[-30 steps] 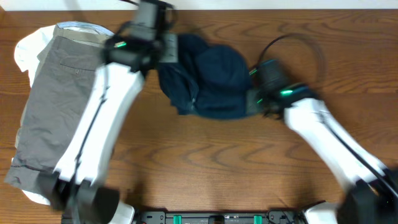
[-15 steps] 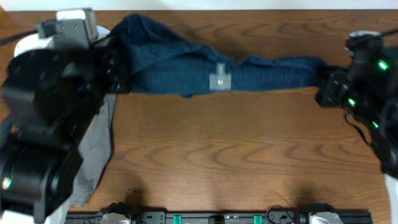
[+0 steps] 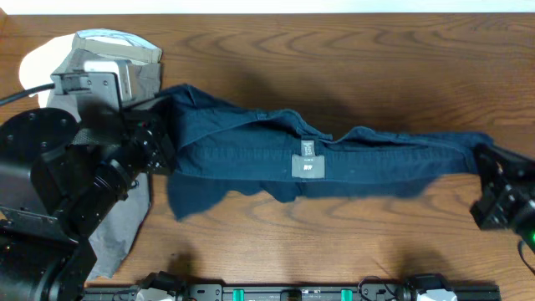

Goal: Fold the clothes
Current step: 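Lift and stretch the navy shorts between both grippers, then lay them flat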

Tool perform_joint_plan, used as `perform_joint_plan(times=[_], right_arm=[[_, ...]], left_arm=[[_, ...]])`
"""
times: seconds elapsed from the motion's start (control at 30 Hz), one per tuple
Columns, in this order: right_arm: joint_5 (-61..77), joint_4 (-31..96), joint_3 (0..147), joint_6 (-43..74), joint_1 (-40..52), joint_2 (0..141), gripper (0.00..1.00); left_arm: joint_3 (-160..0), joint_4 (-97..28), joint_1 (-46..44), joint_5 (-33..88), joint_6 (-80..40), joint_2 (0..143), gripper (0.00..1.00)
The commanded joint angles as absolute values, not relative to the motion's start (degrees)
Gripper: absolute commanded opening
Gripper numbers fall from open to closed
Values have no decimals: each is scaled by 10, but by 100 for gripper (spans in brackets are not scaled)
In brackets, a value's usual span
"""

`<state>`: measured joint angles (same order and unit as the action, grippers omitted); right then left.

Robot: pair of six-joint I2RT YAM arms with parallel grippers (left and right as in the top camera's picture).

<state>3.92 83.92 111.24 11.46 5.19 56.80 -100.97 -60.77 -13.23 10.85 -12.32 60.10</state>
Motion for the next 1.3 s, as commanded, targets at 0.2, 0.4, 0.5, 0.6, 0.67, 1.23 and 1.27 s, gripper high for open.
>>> perform_joint_plan(times=[0.2, 0.4, 0.5, 0.6, 0.67, 1.23, 1.27], right_arm=[[-28, 842, 1131, 108, 41, 608, 5], [-28, 846, 1131, 102, 41, 697, 4], [-28, 844, 1131, 91, 41, 753, 5], [-28, 827, 1131, 84, 41, 818, 4], [-28, 809, 1131, 80, 41, 861, 5], [21, 455, 1131, 98, 43, 1186, 73], [32, 434, 1131, 98, 44, 1194, 91]], left_arm=[[-1013, -653, -130, 109, -132, 625, 6], [-1012, -660, -130, 109, -129, 708, 6], [-1012, -653, -130, 109, -127, 757, 6], [-1012, -638, -130, 109, -127, 816, 6], [-1012, -623, -130, 109, -123, 850, 6], [-1012, -280, -128, 109, -100, 1140, 98], [-1012, -265, -127, 109, -96, 1151, 98]])
